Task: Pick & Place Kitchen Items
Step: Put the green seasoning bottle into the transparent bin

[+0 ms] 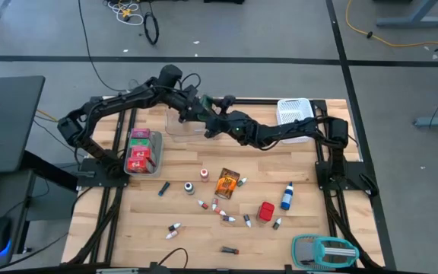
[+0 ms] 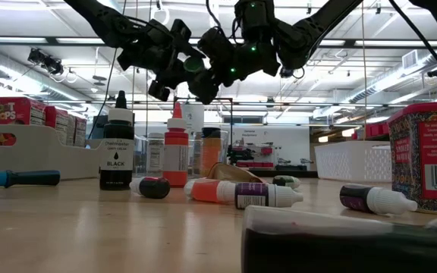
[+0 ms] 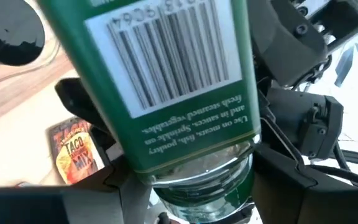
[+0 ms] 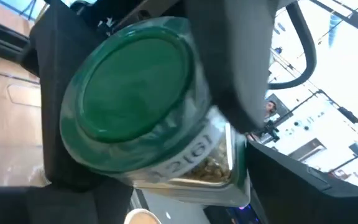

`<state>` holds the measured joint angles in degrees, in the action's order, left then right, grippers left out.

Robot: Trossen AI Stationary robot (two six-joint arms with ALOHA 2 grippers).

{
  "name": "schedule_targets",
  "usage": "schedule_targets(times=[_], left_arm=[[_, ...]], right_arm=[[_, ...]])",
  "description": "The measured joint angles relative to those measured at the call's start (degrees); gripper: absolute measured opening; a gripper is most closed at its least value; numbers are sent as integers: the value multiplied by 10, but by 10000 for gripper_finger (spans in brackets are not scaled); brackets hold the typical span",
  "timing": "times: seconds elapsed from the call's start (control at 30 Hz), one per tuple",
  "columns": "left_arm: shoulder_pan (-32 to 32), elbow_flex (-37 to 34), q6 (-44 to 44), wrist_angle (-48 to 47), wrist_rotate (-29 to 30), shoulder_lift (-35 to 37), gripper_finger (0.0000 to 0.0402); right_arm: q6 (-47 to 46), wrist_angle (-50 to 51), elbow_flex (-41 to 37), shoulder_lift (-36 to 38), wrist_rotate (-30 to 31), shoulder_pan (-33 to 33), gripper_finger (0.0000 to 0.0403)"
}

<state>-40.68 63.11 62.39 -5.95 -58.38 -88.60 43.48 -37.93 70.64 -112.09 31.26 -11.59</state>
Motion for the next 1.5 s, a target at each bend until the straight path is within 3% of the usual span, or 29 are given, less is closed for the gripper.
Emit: schedule_targets(times=[0.27,0.47,0.6,0.67,0.77,0.9,1.17,1.3,1.4,1.5], left_arm=[[4,2,2,5,-2,0,230],[0,1,3,20,-1,0,231],[-16,-1,-30,42,-16,4,231],[-23,-2,-77,44,-23,14,231],[-39,3,-230,64,-17,38,231],[-49,1,-388,51,3,67,231],[-46,1,-619,9,103,138,231],[-37,1,-707,-32,226,172,231],[-22,1,-756,-52,327,187,231],[-12,1,-768,-68,396,194,231]], right_arm=[[-57,58,-1,-2,-1,-1,205],[-68,61,-1,-1,-5,-1,204],[-167,92,2,2,-33,-1,208],[-228,113,2,2,-59,-1,218],[-280,144,-2,-4,-121,3,221],[-331,131,-1,-1,-161,3,207],[-394,156,26,-1,-183,3,214],[-398,275,106,-5,-174,3,208],[-418,323,150,-25,-157,-4,208],[-460,332,172,-59,-180,-22,209]])
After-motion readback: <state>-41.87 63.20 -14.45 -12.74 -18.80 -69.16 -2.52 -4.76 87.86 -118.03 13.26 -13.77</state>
